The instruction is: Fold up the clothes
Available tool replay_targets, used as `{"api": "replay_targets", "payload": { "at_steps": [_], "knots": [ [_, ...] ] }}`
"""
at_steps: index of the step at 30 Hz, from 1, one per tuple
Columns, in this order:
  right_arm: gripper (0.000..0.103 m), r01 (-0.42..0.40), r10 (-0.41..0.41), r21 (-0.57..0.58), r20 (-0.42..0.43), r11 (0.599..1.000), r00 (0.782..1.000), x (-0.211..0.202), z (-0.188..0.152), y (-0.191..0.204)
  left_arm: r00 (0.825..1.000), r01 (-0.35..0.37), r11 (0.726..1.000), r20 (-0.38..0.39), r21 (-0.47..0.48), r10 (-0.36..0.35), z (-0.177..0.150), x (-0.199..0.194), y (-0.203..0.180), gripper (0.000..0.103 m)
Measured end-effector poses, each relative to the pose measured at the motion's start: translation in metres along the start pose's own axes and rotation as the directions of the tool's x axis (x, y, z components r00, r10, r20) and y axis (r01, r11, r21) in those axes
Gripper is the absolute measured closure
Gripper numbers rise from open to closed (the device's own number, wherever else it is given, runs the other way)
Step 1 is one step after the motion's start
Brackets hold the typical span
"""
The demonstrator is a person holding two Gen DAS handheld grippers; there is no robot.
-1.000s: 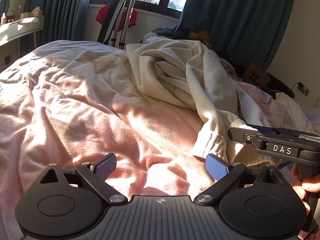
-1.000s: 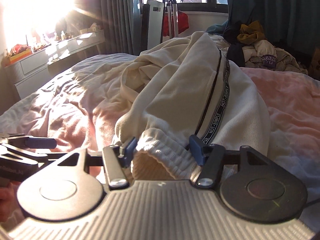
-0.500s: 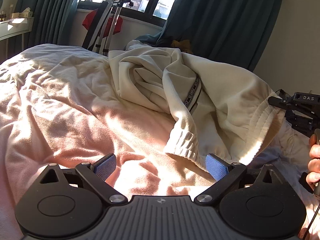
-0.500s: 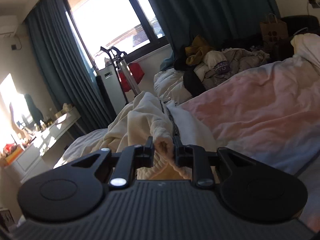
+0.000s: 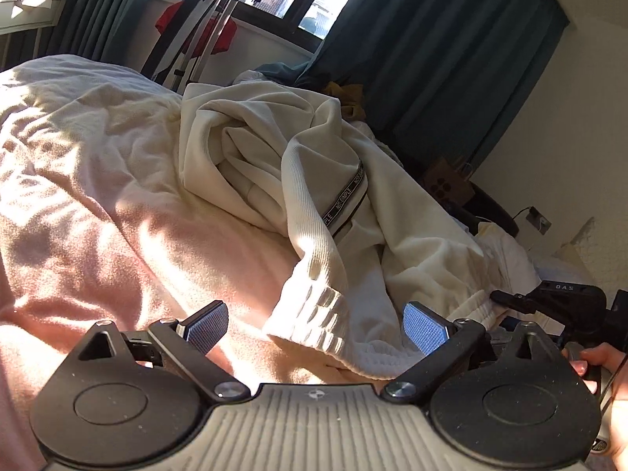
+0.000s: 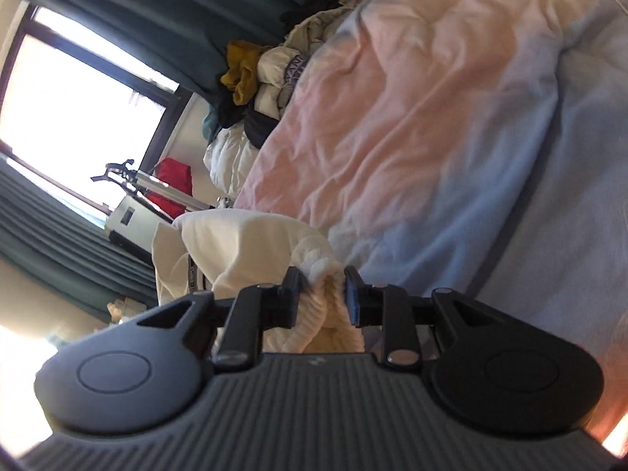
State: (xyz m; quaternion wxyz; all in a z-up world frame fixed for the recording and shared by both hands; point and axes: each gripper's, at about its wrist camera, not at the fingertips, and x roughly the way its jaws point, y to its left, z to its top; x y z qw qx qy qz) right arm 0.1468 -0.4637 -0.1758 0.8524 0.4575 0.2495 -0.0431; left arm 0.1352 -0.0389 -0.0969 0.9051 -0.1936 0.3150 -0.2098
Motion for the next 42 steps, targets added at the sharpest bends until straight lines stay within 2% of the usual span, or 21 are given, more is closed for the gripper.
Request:
{"api": "replay_targets", "payload": {
  "at_steps": [3,5,8,11,13,17,20,22,23,25,26,28,31,34,37,42],
  "knots": [
    [0.073,-0.023,0.023,-0.011,-0.013,1.000,1.000,0.001,0.004,-0.002,1.000,0.007,0.997,-0.025,-0.070,-0.008,0.000,0.020,0.006,0.012],
    [0.071,-0.035,0.035,-0.002,-0.021,0.999,0.999,0.002,0.009,-0.006,1.000,0.020,0.996,-0.020,-0.082,-0.022,-0.002,0.026,0.008,0.013],
    [0.062,-0.068,0.069,0.036,-0.023,0.997,0.997,0.004,0.014,-0.013,0.999,0.028,0.995,-0.016,-0.095,-0.029,-0.004,0.032,0.011,0.022],
    [0.044,-0.101,0.102,0.071,-0.010,0.992,0.995,0.004,0.016,-0.014,0.999,0.035,0.993,-0.017,-0.112,-0.037,-0.005,0.038,0.015,0.034],
    [0.026,-0.112,0.113,0.059,-0.002,0.992,0.994,0.006,0.016,-0.012,0.999,0.046,0.992,-0.016,-0.119,-0.048,-0.005,0.040,0.017,0.043],
    [0.024,-0.076,0.075,-0.020,-0.018,0.997,0.997,0.020,0.014,-0.005,0.998,0.060,0.991,-0.019,-0.118,-0.063,-0.004,0.043,0.019,0.045],
    [0.026,-0.020,0.018,-0.086,-0.027,0.996,0.999,0.033,0.006,0.001,0.996,0.080,0.989,-0.019,-0.124,-0.083,-0.001,0.044,0.020,0.050],
    [0.034,-0.014,0.007,-0.141,-0.053,0.990,0.999,0.041,-0.002,0.007,0.995,0.095,0.985,-0.019,-0.147,-0.099,0.000,0.043,0.022,0.063],
    [0.038,-0.011,0.000,-0.168,-0.066,0.986,0.998,0.045,-0.005,0.010,0.994,0.102,0.982,-0.019,-0.158,-0.106,0.001,0.042,0.023,0.066],
    [0.061,0.005,-0.016,-0.190,-0.055,0.982,0.998,0.041,-0.010,0.015,0.993,0.114,0.977,-0.016,-0.179,-0.119,0.005,0.039,0.024,0.074],
    [0.066,0.017,-0.024,-0.177,-0.040,0.984,0.999,0.035,-0.012,0.017,0.992,0.120,0.975,-0.013,-0.189,-0.125,0.007,0.036,0.025,0.076],
    [0.076,-0.019,0.015,-0.126,-0.030,0.992,0.999,0.022,-0.014,0.016,0.992,0.122,0.972,0.012,-0.202,-0.122,0.015,0.027,0.025,0.082],
    [0.081,-0.096,0.093,-0.049,-0.056,0.994,0.994,0.004,-0.024,0.015,0.991,0.122,0.970,0.080,-0.208,-0.107,0.033,0.001,0.023,0.085],
    [0.082,-0.177,0.177,0.009,-0.109,0.984,0.978,-0.013,-0.045,0.020,0.985,0.117,0.972,0.151,-0.203,-0.087,0.059,-0.035,0.025,0.087],
    [0.082,-0.256,0.256,0.022,-0.170,0.966,0.951,-0.029,-0.074,0.042,0.974,0.103,0.980,0.217,-0.173,-0.064,0.088,-0.079,0.034,0.088],
    [0.082,-0.366,0.358,0.016,-0.241,0.931,0.902,-0.051,-0.130,0.104,0.958,0.077,0.989,0.283,-0.123,-0.039,0.139,-0.155,0.058,0.089]
  ]
}}
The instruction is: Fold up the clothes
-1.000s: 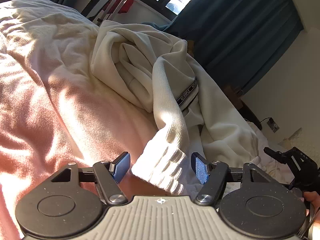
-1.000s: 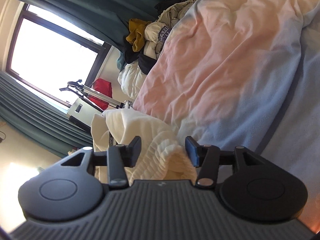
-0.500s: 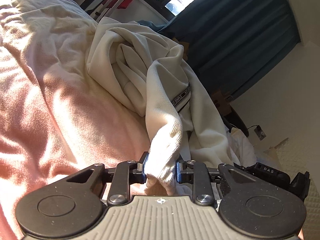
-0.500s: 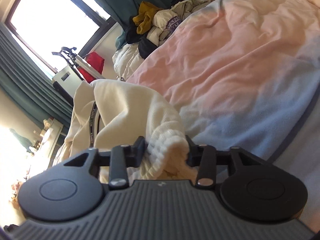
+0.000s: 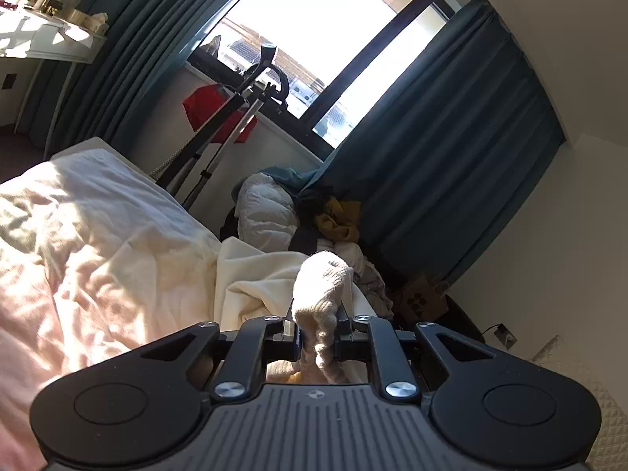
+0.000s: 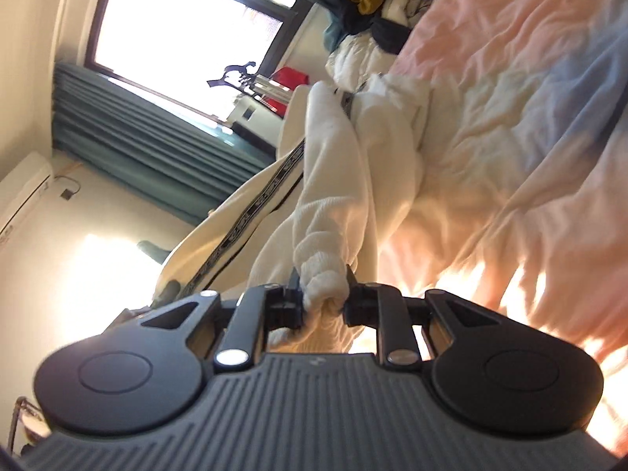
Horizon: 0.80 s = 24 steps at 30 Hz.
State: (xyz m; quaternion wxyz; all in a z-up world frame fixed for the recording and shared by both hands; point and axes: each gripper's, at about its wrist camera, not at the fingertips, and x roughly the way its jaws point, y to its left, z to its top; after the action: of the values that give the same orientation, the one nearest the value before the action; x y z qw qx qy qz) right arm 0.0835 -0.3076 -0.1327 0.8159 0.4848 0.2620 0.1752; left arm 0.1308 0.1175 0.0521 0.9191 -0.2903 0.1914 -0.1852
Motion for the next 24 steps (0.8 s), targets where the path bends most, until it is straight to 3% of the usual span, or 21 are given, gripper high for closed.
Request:
{"api": "replay_targets", "payload": {
  "at_steps": [5,9,12,16,22,24],
  "knots": [
    [0.082,-0.145,0.143,-0.008,-0.119,0.989,0.983,0.040,-0.062,0.067,0.994,-0.071,0.997,0.079,0.034,0.068,0.085,-0.051,0.023,0.089],
    [0.082,-0.238,0.224,-0.022,-0.259,0.971,0.939,0.089,-0.117,0.109,0.980,-0.163,0.983,0.127,0.086,0.151,0.134,-0.081,0.050,0.089],
    [0.082,-0.263,0.223,-0.059,-0.371,0.963,0.901,0.136,-0.158,0.125,0.958,-0.272,0.957,0.119,0.104,0.259,0.150,-0.084,0.090,0.089],
    [0.082,-0.238,0.150,-0.134,-0.470,0.962,0.870,0.189,-0.200,0.124,0.911,-0.412,0.908,0.050,0.071,0.410,0.150,-0.074,0.166,0.089],
    [0.081,-0.222,0.062,-0.228,-0.552,0.948,0.832,0.232,-0.227,0.115,0.865,-0.501,0.863,-0.042,-0.065,0.499,0.126,-0.050,0.269,0.088],
    [0.079,-0.223,0.050,-0.247,-0.558,0.943,0.828,0.228,-0.222,0.119,0.875,-0.484,0.872,-0.029,-0.074,0.483,0.121,-0.051,0.275,0.087]
  ]
}}
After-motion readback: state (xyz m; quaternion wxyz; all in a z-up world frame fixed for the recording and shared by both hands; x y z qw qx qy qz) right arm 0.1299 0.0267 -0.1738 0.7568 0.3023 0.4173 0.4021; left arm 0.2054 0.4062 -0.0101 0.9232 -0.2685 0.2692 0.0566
